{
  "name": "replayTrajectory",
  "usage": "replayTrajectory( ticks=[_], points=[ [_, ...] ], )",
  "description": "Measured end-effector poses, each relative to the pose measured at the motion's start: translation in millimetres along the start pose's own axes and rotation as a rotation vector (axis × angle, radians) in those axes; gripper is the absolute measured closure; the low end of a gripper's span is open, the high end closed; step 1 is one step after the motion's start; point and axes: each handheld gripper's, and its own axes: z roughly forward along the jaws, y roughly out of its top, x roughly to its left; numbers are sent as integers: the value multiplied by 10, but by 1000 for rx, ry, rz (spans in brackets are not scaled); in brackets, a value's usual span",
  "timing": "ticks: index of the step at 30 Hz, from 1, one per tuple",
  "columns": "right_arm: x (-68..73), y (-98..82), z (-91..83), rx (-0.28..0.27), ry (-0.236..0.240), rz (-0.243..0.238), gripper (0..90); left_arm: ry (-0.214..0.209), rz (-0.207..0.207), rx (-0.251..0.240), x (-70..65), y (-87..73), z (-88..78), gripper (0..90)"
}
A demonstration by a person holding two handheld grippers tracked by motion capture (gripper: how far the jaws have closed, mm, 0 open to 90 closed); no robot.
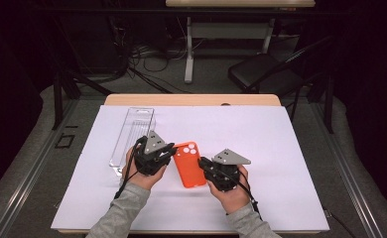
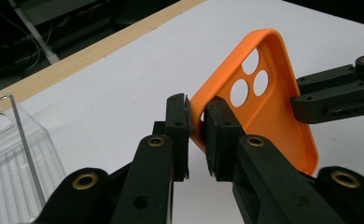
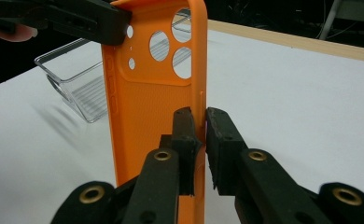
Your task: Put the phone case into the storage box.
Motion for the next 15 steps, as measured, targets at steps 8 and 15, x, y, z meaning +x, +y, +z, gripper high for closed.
replayTrajectory(
  ticks=[8, 15],
  points=[
    [-1, 3, -4, -4, 7, 1, 779, 11, 0, 0, 22, -7, -7, 812],
    [-27, 16, -19, -11, 9, 5, 736, 26, -4, -3, 78, -18, -24, 812]
  ],
)
